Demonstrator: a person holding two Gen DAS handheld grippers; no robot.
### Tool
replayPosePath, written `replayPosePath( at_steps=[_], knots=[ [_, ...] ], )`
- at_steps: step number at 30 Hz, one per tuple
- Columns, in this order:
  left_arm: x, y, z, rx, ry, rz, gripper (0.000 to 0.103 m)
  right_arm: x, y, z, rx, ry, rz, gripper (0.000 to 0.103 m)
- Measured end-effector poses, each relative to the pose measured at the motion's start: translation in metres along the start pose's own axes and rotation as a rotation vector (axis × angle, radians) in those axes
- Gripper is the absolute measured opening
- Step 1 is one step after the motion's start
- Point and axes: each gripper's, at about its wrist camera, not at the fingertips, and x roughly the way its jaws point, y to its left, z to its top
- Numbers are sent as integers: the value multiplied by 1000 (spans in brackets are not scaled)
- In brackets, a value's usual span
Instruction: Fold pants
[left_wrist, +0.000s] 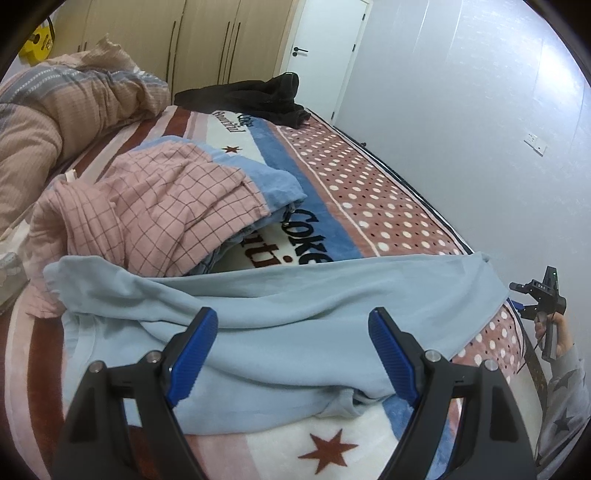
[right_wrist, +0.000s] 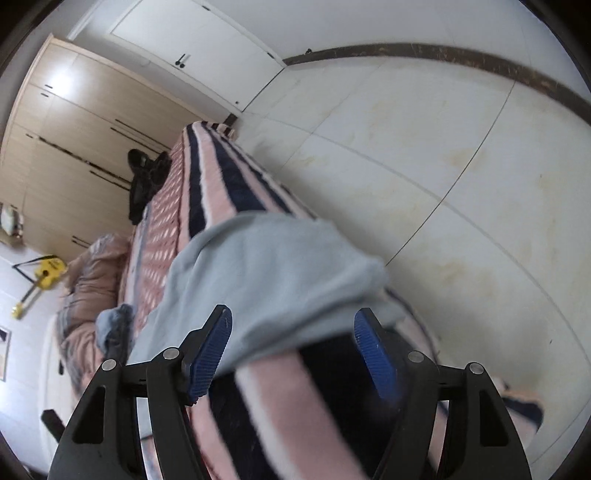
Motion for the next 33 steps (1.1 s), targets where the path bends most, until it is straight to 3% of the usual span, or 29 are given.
replayPosePath(
  at_steps=[4, 14, 21, 22, 24, 26, 30, 33],
  knots=[
    [-4, 1, 1, -11, -8, -5, 81, 6, 6, 0, -2, -24, -7, 74],
    [2, 14, 0, -35, -14, 3, 81, 34, -4, 20, 130, -119, 64, 75],
    [18, 25, 0, -109, -17, -14, 85, 51, -3, 32, 182, -80, -42, 72],
    [19, 25, 0, -113, -16, -19, 85, 51, -2, 32, 190, -89, -46, 67],
    [20, 24, 0, -112, -16, -28, 85, 46, 2, 33, 178, -137, -53, 48],
    [18, 24, -1, -104, -19, -27, 85, 37, 13, 35, 125, -190, -89, 9],
    [12, 29, -1, -110, -40, -11, 85, 15, 57, 37, -34, -320, -85, 7],
    [8, 35, -3, -121, -55, 3, 85, -6, 112, 29, -193, -389, -2, 7]
  ],
)
